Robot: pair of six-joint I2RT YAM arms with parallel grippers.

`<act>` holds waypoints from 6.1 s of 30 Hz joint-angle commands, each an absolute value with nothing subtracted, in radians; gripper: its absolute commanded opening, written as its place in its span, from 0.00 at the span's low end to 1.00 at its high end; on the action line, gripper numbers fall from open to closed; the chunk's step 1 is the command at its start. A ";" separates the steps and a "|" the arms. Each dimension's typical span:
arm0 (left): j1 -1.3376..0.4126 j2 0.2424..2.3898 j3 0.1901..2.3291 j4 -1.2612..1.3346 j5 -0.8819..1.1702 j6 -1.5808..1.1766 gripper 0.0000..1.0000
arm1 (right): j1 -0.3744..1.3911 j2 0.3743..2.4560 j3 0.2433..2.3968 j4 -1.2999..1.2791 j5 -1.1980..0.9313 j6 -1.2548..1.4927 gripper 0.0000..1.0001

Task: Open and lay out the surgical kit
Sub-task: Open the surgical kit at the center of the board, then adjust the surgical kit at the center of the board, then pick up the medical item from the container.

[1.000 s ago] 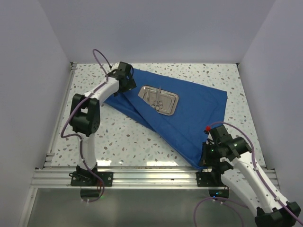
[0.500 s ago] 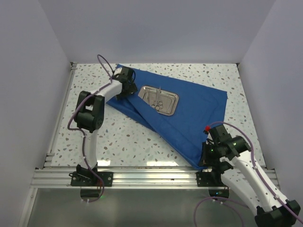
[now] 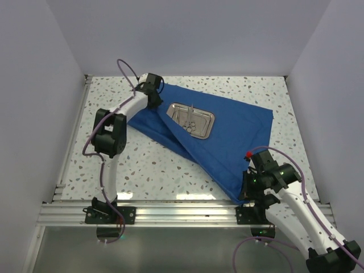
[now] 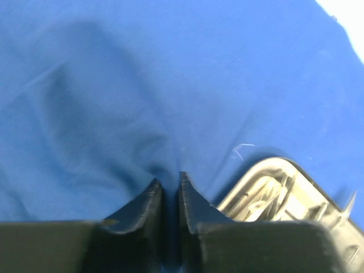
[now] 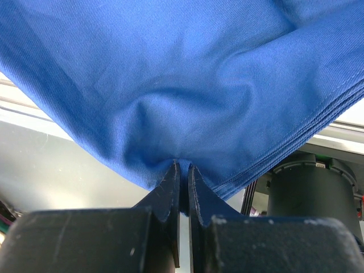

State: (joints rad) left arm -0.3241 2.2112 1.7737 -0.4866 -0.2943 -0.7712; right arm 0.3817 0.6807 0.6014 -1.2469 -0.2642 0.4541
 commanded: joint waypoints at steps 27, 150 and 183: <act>-0.377 0.718 0.827 -1.098 -0.117 -0.824 0.11 | 0.388 0.612 0.931 -1.589 -0.238 0.681 0.96; -0.090 2.198 2.174 -0.517 0.105 -0.474 0.99 | 0.023 1.658 1.379 -0.808 0.017 0.523 0.79; -0.325 2.384 2.192 -0.765 -0.221 -0.334 0.26 | 0.023 1.701 1.321 -0.804 -0.044 0.483 0.77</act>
